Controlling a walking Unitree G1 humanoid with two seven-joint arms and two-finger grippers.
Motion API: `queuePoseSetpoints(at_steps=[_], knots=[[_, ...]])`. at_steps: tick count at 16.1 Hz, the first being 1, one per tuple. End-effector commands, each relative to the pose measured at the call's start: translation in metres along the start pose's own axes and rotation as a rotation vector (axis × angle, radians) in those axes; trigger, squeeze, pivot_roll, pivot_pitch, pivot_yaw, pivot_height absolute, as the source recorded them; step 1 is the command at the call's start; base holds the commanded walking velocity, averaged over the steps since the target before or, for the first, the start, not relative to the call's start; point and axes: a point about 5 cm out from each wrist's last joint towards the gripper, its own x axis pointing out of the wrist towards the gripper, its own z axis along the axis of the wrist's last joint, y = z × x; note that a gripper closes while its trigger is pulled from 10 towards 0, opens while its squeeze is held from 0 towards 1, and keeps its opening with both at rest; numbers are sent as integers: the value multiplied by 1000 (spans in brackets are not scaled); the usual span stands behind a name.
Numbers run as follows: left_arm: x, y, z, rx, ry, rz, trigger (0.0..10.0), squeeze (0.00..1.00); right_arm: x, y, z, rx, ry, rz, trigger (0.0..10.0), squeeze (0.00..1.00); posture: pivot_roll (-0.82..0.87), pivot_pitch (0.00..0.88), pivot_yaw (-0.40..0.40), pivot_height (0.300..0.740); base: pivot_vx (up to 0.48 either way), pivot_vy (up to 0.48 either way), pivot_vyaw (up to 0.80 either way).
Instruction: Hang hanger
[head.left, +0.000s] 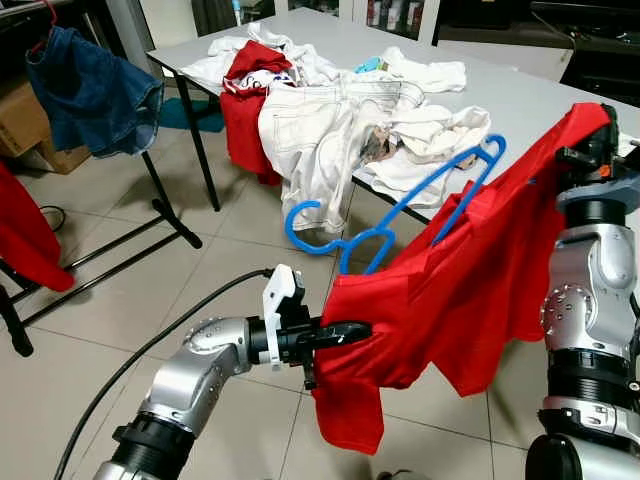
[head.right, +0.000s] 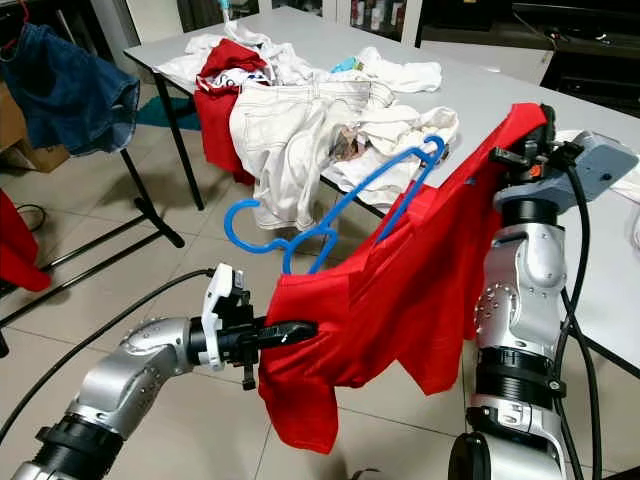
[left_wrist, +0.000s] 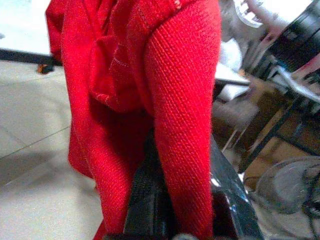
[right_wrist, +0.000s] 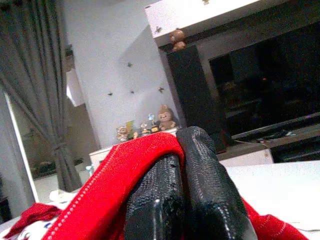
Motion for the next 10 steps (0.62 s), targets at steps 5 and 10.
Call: queuePoseSetpoints(at_steps=[5,10], knots=[[-13,31,-36,133,256,334,10000,0,-13,40,32,166,-134,246,0,0,-120,0,43,740,0,0,0],[-8,39,-33,176,243,350,10000,0,-25,59,44,283,-128,382,0,0,-133,0,49,740,0,0,0]])
